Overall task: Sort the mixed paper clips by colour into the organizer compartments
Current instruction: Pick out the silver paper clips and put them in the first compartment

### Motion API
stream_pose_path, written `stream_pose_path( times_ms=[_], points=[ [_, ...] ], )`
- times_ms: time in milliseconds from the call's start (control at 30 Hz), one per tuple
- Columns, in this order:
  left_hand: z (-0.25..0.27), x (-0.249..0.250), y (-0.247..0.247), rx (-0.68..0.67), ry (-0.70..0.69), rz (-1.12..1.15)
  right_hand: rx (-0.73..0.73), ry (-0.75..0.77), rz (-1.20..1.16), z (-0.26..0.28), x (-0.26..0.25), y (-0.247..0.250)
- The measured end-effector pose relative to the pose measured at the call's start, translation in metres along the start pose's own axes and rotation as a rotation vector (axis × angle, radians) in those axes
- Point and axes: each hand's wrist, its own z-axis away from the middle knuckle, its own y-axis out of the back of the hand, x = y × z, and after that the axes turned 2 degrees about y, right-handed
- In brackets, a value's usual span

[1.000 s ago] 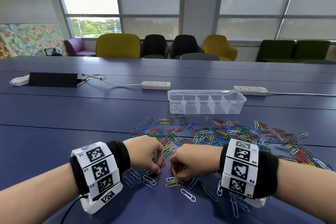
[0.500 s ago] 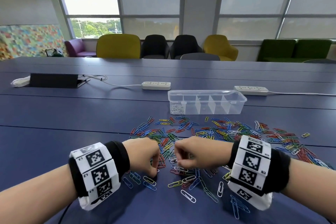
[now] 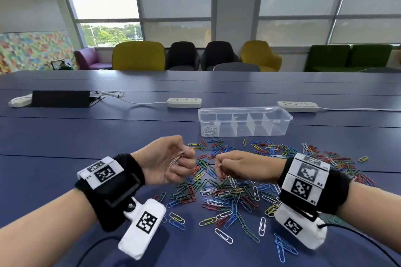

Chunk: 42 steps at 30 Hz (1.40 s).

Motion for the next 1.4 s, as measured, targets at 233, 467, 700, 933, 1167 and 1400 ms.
stream_pose_path(
  times_ms=[233, 467, 700, 933, 1167, 1400],
  points=[
    [-0.015, 0.003, -0.002, 0.002, -0.107, 0.136, 0.036, -0.058, 0.046, 0.002, -0.003, 0.007],
    [-0.027, -0.007, -0.007, 0.241, 0.149, -0.476, -0.087, -0.025, 0.428, -0.003, 0.013, 0.005],
    [-0.033, -0.006, -0.029, 0.328, 0.237, -1.318, -0.115, -0.004, 0.537, -0.002, 0.02, 0.006],
    [-0.044, -0.018, -0.042, 0.381, 0.272, -1.737, -0.083, 0.006, 0.586, -0.009, 0.021, 0.002],
    [-0.051, -0.026, -0.042, 0.438, 0.228, -1.857, -0.069, 0.022, 0.551, -0.011, 0.019, -0.003],
    [-0.057, -0.019, -0.038, 0.484, 0.244, -1.943, -0.062, -0.001, 0.491, -0.018, 0.018, -0.005]
  ],
)
